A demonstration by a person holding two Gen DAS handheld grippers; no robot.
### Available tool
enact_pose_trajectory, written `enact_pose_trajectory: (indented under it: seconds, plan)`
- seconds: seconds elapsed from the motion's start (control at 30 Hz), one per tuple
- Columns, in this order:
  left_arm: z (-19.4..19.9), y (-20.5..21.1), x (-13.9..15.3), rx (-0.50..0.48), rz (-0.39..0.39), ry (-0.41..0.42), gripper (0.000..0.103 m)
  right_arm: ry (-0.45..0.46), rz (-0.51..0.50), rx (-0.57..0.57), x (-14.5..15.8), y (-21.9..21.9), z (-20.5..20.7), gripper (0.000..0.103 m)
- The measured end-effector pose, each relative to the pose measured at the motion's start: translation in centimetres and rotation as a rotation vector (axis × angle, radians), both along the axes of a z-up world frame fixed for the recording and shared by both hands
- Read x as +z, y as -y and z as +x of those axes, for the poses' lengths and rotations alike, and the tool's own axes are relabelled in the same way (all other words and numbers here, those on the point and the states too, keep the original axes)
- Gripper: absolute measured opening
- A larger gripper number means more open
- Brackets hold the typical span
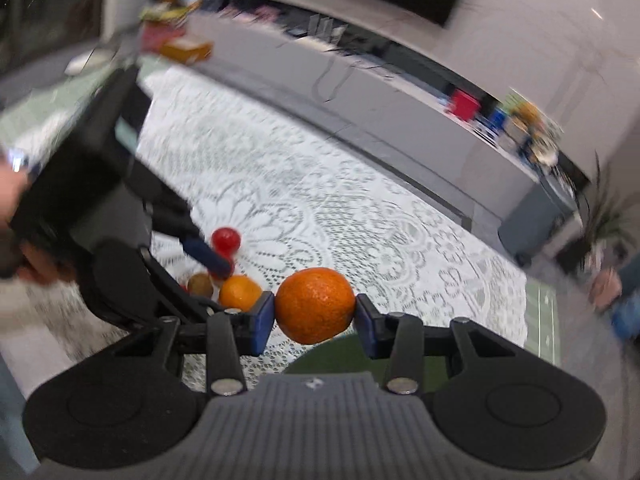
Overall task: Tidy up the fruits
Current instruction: 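Carry both mandarins over the colander and lower them inside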
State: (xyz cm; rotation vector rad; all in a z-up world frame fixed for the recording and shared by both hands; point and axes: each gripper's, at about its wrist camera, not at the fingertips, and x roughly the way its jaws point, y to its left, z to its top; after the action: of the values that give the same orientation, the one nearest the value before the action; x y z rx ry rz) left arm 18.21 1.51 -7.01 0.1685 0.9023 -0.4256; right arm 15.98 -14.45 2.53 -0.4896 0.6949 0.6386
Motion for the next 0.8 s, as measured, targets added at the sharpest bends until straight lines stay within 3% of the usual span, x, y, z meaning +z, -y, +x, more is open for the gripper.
enact_pose_trajectory:
  seconds: [0.43, 0.67, 0.8]
  plan:
    - [1.6, 1.3, -0.5, 0.039, 0.048, -0.038, 0.052, -0.116, 0.227, -0.328, -1.4, 7.1, -2.0, 0.041]
    - [0.6, 4.1, -0.8, 0.001, 0.223, 0.015, 0.051, -0.213, 0.385, -0.431, -1.8, 10.2, -2.4, 0.041]
    - [0.7, 3.7, -0.6, 0.105, 0.187, 0.019, 0.05, -0.277, 0.503, -0.476, -2.0, 12.3, -2.4, 0.041]
